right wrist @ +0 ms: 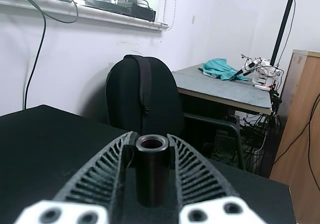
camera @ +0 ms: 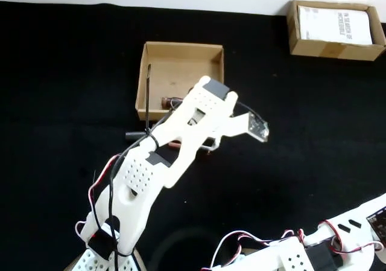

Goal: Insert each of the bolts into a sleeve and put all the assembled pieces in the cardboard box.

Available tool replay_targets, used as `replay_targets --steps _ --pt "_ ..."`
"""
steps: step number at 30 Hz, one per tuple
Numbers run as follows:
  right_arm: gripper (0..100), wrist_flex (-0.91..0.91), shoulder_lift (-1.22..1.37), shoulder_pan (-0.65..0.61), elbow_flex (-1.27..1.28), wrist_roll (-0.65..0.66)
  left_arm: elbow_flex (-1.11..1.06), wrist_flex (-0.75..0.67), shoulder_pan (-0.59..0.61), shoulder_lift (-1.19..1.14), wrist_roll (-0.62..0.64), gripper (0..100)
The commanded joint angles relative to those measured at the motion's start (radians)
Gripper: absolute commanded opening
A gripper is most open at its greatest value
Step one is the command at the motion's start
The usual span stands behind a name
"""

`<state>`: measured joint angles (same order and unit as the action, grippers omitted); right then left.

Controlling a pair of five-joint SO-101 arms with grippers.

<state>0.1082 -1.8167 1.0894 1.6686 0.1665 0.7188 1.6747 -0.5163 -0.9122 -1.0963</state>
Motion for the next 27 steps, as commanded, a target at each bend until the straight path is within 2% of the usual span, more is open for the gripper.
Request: replay_targets --steps 1,6,10,14,17,23,27 --pt "0.7 -0.03 -0.016 -0.008 0.111 0.005 0.062 -0.026 0.007 0.021 0.051 1" --pt "0.7 -0.025 -0.016 -0.013 0.087 -0.002 0.229 0.086 0.005 0.108 0.164 1" --pt "0.7 0.021 -0.016 -0.079 0.077 -0.118 0.332 0.087 0.005 0.245 0.376 1" --pt "0.7 0.208 -0.016 -0.251 0.002 -0.187 0.378 0.089 0.012 0.452 0.638 1" --pt "0.7 0.41 -0.016 -0.43 -0.101 -0.245 0.381 0.087 0.013 0.619 0.769 1" --pt "0.7 0.713 -0.016 -0.837 -0.242 -0.25 0.372 0.091 0.013 0.897 0.914 1" --pt "0.7 0.848 -0.016 -1.061 -0.285 -0.25 0.266 0.092 0.007 1.118 0.934 1"
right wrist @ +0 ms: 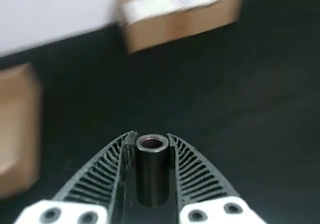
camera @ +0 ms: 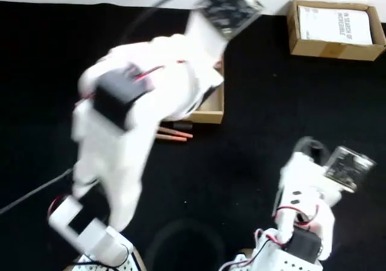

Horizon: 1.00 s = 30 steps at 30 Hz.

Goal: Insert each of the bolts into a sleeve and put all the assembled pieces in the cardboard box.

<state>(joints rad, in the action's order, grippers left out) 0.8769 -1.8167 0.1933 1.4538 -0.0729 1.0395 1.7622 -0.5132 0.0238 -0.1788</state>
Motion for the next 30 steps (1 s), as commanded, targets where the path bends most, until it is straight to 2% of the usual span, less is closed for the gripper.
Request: replay_targets --steps 1,8,10,17,21,25,30 --pt "0.7 0.101 -0.016 -0.205 -0.074 -0.011 -0.11 0.005 0.002 0.248 0.017 1" --pt "0.7 0.116 -0.015 -0.337 -0.062 -0.003 -0.74 -0.005 0.002 0.748 0.014 1" --pt "0.7 0.113 -0.015 -0.369 -0.062 -0.003 -0.924 -0.063 0.002 0.865 0.014 1" --pt "0.7 0.015 -0.015 -0.495 -0.054 -0.009 -1.445 -0.497 0.01 1.133 0.028 1" --pt "0.7 -0.14 -0.015 -0.539 0.016 -0.008 -1.65 -0.697 0.019 1.141 0.203 1" --pt "0.7 -0.239 -0.015 -0.582 0.064 -0.003 -1.822 -0.941 0.079 1.139 0.397 1" --pt "0.7 -0.259 -0.015 -0.685 0.11 -0.003 -2.014 -1.332 0.105 1.138 0.448 1"
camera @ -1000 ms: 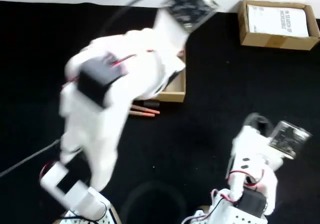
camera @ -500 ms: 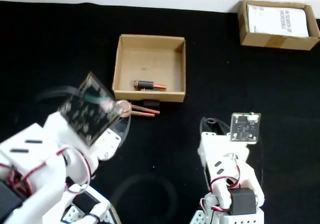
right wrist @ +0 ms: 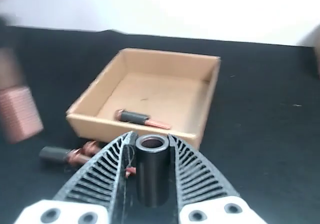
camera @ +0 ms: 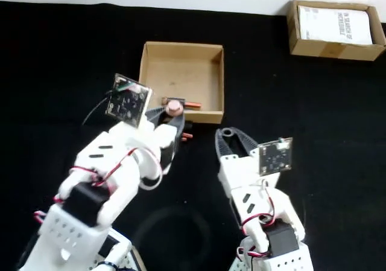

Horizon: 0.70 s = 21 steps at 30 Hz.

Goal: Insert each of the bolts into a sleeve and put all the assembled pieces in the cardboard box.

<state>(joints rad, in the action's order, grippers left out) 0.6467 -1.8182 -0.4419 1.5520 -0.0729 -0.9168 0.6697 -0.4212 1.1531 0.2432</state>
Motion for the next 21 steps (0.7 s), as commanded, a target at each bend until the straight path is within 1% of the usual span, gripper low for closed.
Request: replay_targets --steps 1,3,9,13,17,21 --pt "0.7 -0.028 -0.013 -0.065 0.027 -0.003 -0.073 -0.296 0.01 0.008 0.026 1" --pt "0.7 -0.028 -0.015 -0.088 0.054 -0.003 -0.074 -0.344 0.008 -0.008 0.026 1" --pt "0.7 -0.058 -0.015 -0.097 0.09 -0.009 0.076 -0.345 -0.004 -0.188 0.026 1" --pt "0.7 -0.088 -0.015 -0.096 0.091 -0.006 0.162 -0.345 -0.058 -0.315 0.026 1" --pt "0.7 -0.094 -0.015 -0.096 0.091 -0.005 0.176 -0.344 -0.131 -0.358 0.028 1" --pt "0.7 -0.105 -0.015 -0.091 0.091 -0.005 0.185 -0.272 -0.18 -0.357 0.028 1"
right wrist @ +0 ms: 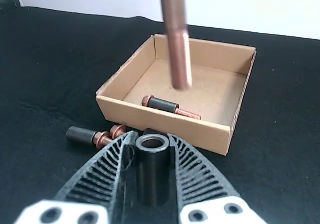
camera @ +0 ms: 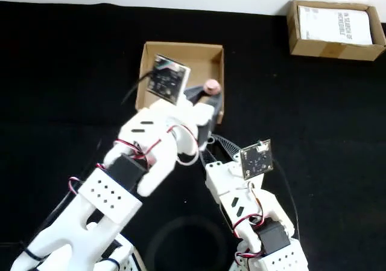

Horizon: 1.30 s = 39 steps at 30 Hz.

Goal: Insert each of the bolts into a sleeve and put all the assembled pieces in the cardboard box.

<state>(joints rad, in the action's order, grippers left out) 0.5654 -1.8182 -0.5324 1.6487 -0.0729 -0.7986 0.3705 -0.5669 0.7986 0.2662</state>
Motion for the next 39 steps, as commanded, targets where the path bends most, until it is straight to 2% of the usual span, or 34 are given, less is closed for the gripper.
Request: replay_targets --steps 1,8,13,20,35,39 --pt "0.7 -0.024 -0.015 -0.001 -0.005 -0.005 0.076 0.051 -0.038 -0.002 0.005 1" --pt "0.7 -0.024 -0.015 0.051 -0.005 -0.005 0.165 0.192 -0.03 -0.002 0.005 1" --pt "0.7 -0.024 -0.015 0.058 -0.005 -0.005 0.147 0.207 -0.038 -0.002 0.006 1" --pt "0.7 -0.024 -0.015 0.056 -0.005 -0.005 0.09 0.201 -0.038 -0.007 0.094 1" --pt "0.7 -0.021 -0.015 0.054 -0.015 -0.005 -0.024 0.032 -0.028 -0.008 0.087 1" --pt "0.7 -0.021 -0.015 0.056 -0.015 -0.005 -0.021 0.026 -0.028 -0.002 0.026 1"
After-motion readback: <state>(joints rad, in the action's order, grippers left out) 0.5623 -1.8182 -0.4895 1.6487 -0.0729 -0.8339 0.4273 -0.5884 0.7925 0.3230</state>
